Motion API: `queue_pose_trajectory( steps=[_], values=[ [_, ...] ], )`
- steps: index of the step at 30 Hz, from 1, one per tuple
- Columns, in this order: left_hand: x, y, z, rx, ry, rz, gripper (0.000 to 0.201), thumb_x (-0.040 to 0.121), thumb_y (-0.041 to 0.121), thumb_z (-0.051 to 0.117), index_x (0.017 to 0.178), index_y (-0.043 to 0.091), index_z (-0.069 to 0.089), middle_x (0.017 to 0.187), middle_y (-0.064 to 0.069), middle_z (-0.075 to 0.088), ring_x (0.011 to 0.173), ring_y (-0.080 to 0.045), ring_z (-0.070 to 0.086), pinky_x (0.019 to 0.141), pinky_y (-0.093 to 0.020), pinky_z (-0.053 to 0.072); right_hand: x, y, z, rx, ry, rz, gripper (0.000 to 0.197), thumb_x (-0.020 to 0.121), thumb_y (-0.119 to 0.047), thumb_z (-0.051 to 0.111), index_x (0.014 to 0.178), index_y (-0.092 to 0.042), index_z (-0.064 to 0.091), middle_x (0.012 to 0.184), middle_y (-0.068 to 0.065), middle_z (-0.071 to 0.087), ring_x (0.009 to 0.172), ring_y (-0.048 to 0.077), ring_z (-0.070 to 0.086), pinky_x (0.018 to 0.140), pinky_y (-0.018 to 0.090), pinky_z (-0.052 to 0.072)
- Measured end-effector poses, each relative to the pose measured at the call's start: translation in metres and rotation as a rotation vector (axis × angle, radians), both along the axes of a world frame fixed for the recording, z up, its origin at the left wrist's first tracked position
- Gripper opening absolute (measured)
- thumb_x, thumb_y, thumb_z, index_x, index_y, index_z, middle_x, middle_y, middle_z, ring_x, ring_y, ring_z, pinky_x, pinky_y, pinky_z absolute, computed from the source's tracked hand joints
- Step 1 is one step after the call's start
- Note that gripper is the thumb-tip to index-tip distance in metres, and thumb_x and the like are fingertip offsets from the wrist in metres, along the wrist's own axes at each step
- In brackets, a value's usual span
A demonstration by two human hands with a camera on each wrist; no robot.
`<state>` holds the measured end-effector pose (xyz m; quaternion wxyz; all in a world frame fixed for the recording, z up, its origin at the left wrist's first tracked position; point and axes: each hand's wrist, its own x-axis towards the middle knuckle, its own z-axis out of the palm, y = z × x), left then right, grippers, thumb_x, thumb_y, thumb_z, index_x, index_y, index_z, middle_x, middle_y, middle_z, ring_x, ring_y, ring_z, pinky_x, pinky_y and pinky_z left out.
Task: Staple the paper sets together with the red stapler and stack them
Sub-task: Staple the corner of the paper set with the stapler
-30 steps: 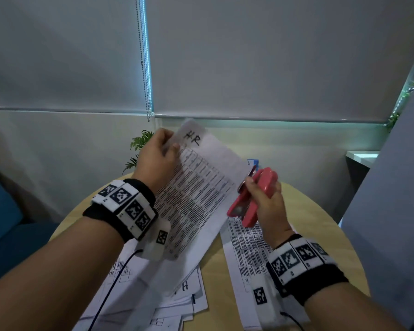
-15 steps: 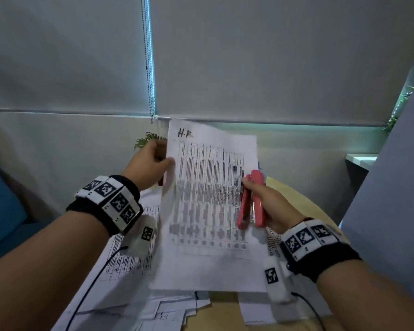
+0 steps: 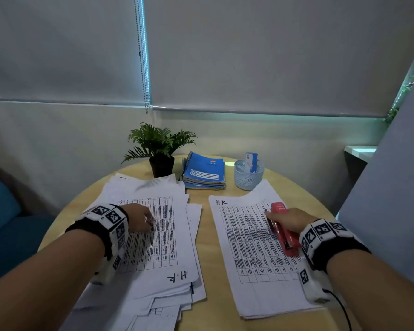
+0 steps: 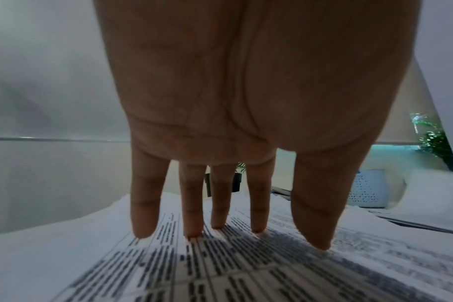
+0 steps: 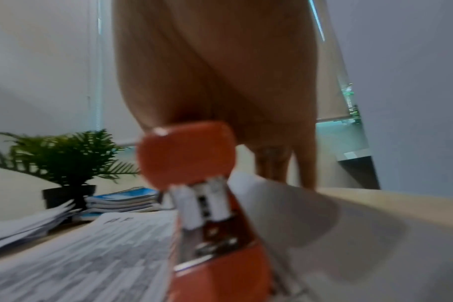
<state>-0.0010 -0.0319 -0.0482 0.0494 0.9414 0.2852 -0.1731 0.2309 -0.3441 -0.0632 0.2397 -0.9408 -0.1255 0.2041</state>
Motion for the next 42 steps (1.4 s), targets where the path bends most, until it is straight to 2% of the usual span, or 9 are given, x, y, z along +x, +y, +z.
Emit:
queue_pose_trajectory(
  steps=[2, 4, 8, 14, 19, 24, 30, 37, 42],
  values=[
    [-0.001, 0.003, -0.002, -0.01, -0.005, -0.004, 0.048, 0.091, 0.041, 0.054, 0.134, 0.021, 0.047, 0.134, -0.002, 0.049, 0.121, -0.019, 0.048, 0.099, -0.028, 0.04, -0.007, 0.008, 0.007, -0.206, -0.224, 0.024, 0.071, 0.084, -0.071, 0.042, 0.12, -0.013, 0.059, 0.123, 0.015, 0.052, 0.111, 0.03, 0.053, 0.098, 0.035, 0.043],
    [0.0, 0.003, -0.002, -0.027, -0.015, -0.019, 0.044, 0.091, 0.041, 0.054, 0.131, 0.024, 0.049, 0.131, -0.001, 0.052, 0.119, -0.019, 0.05, 0.097, -0.028, 0.041, -0.014, 0.02, 0.012, -0.155, -0.329, 0.061, 0.064, 0.084, -0.071, 0.039, 0.107, -0.017, 0.065, 0.116, 0.013, 0.055, 0.106, 0.029, 0.055, 0.096, 0.038, 0.045],
    [0.001, 0.001, -0.001, -0.043, -0.042, -0.07, 0.035, 0.092, 0.035, 0.052, 0.125, 0.028, 0.055, 0.125, 0.001, 0.056, 0.111, -0.016, 0.055, 0.092, -0.026, 0.043, -0.038, 0.057, 0.018, 0.155, -0.168, 0.249, 0.045, 0.091, -0.059, 0.044, 0.08, -0.02, 0.065, 0.077, -0.002, 0.067, 0.073, 0.014, 0.064, 0.071, 0.028, 0.048],
    [0.005, 0.008, -0.002, -0.047, -0.03, -0.103, 0.031, 0.093, 0.022, 0.047, 0.121, 0.029, 0.058, 0.121, -0.001, 0.059, 0.104, -0.018, 0.058, 0.091, -0.03, 0.047, -0.067, 0.123, 0.002, 0.072, -0.082, 0.41, 0.05, 0.088, -0.059, 0.048, 0.089, -0.012, 0.067, 0.086, 0.004, 0.067, 0.082, 0.019, 0.064, 0.077, 0.031, 0.048],
    [0.012, 0.019, 0.0, 0.026, -0.003, -0.073, 0.038, 0.095, 0.017, 0.045, 0.132, 0.024, 0.052, 0.137, -0.006, 0.045, 0.121, -0.025, 0.049, 0.101, -0.036, 0.042, -0.067, 0.148, 0.0, -0.087, -0.097, 0.422, 0.04, 0.089, -0.052, 0.054, 0.076, -0.014, 0.054, 0.07, -0.002, 0.055, 0.064, 0.012, 0.054, 0.057, 0.024, 0.039],
    [0.029, 0.039, 0.002, 0.029, -0.004, -0.035, 0.037, 0.094, 0.008, 0.039, 0.127, 0.015, 0.054, 0.132, -0.008, 0.05, 0.12, -0.025, 0.048, 0.095, -0.032, 0.041, -0.058, 0.157, -0.002, -0.277, -0.15, 0.477, 0.052, 0.086, -0.06, 0.052, 0.106, -0.012, 0.053, 0.095, 0.005, 0.055, 0.087, 0.02, 0.054, 0.076, 0.028, 0.042],
    [0.045, 0.066, -0.004, 0.171, 0.035, -0.007, 0.029, 0.09, 0.017, 0.046, 0.116, 0.029, 0.056, 0.129, -0.003, 0.047, 0.114, -0.029, 0.05, 0.097, -0.039, 0.044, -0.052, 0.163, -0.002, -0.313, -0.131, 0.457, 0.042, 0.085, -0.059, 0.055, 0.083, -0.018, 0.05, 0.074, -0.002, 0.048, 0.068, 0.013, 0.048, 0.07, 0.028, 0.038],
    [0.048, 0.083, -0.013, 0.31, -0.083, 0.119, 0.05, 0.092, 0.039, 0.05, 0.135, 0.016, 0.041, 0.132, -0.012, 0.045, 0.123, -0.031, 0.043, 0.103, -0.042, 0.033, -0.051, 0.158, 0.002, -0.276, -0.097, 0.465, 0.042, 0.085, -0.061, 0.054, 0.078, -0.019, 0.052, 0.072, -0.002, 0.055, 0.065, 0.01, 0.054, 0.061, 0.025, 0.039],
    [0.04, 0.09, -0.008, 0.233, -0.047, 0.295, 0.077, 0.07, 0.06, 0.068, 0.126, 0.011, 0.051, 0.129, -0.015, 0.043, 0.119, -0.034, 0.044, 0.099, -0.041, 0.04, -0.049, 0.147, 0.001, -0.205, 0.018, 0.474, 0.048, 0.085, -0.06, 0.053, 0.089, -0.014, 0.067, 0.083, 0.001, 0.069, 0.076, 0.017, 0.065, 0.083, 0.032, 0.05]
  ],
)
